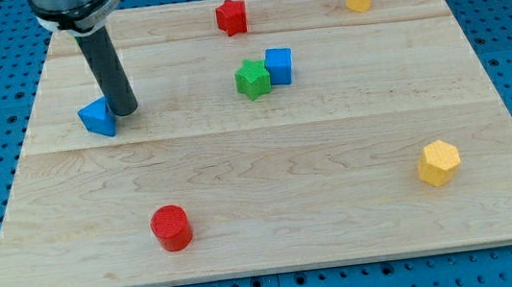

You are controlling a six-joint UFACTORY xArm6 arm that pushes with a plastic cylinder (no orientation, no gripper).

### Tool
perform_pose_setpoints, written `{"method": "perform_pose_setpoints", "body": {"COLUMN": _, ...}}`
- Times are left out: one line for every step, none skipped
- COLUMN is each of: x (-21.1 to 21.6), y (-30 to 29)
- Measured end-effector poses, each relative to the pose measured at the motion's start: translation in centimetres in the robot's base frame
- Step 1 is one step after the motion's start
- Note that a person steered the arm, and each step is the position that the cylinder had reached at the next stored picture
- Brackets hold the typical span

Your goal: Move the triangle to the bottom left of the green star

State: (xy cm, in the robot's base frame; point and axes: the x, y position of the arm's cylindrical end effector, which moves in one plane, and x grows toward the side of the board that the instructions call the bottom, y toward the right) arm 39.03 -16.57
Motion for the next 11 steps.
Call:
{"method": "perform_pose_setpoints", "body": {"x": 0.0, "y": -3.1}}
{"method": "perform_pose_setpoints", "body": {"x": 0.1, "y": -2.7}}
{"method": "perform_pose_setpoints", "body": {"x": -0.4, "y": -2.4}}
{"method": "perform_pose_setpoints", "body": {"x": -1.3, "y": 2.1}}
{"method": "perform_pose_setpoints", "body": {"x": -1.3, "y": 1.9}}
{"method": "perform_pose_setpoints", "body": {"x": -1.0, "y": 2.8}}
{"method": "perform_pose_setpoints", "body": {"x": -4.7, "y": -4.5}}
{"method": "perform_pose_setpoints", "body": {"x": -0.4, "y": -11.5}}
{"method": "perform_pose_setpoints", "body": {"x": 3.1, "y": -4.7}}
{"method": "perform_pose_setpoints", "body": {"x": 1.7, "y": 5.4}}
{"method": "perform_pose_setpoints", "body": {"x": 0.9, "y": -1.2}}
